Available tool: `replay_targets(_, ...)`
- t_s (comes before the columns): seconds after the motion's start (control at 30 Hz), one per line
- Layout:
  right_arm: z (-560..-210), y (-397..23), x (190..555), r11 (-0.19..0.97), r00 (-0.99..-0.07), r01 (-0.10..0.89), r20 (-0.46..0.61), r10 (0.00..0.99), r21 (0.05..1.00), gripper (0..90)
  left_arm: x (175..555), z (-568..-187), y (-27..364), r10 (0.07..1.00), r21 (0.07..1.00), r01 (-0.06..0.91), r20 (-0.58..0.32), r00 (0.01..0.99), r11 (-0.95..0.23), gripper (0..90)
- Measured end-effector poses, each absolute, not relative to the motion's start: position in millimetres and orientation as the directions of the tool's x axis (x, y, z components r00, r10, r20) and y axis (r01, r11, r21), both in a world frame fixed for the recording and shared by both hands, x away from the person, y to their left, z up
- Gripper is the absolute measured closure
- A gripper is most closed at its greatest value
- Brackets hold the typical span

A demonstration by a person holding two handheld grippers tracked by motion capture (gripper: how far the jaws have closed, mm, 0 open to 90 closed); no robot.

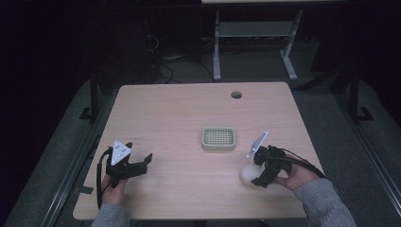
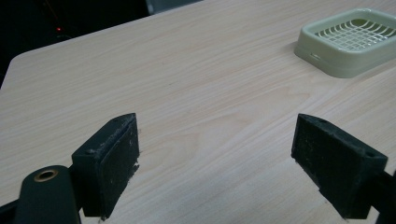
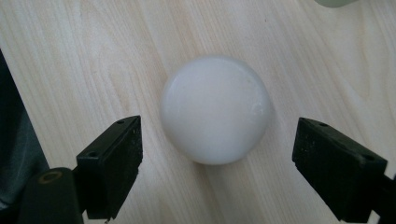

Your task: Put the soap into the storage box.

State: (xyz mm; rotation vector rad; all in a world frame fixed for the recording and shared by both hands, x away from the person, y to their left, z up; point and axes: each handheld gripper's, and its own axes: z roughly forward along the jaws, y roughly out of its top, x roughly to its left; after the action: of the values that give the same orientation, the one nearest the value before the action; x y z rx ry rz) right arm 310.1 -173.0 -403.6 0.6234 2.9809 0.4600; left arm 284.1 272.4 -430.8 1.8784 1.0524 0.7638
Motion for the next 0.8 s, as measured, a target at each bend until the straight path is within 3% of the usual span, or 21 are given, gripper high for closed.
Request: replay_targets(0.8,-423.2,-157.6,320.4,0.897,-0.926,0.371,0.023,0.376,0.24,15.3,284.0,-430.6,271.7,0.879,0.875,0.375,0.108,0.465,-0.306,14.8)
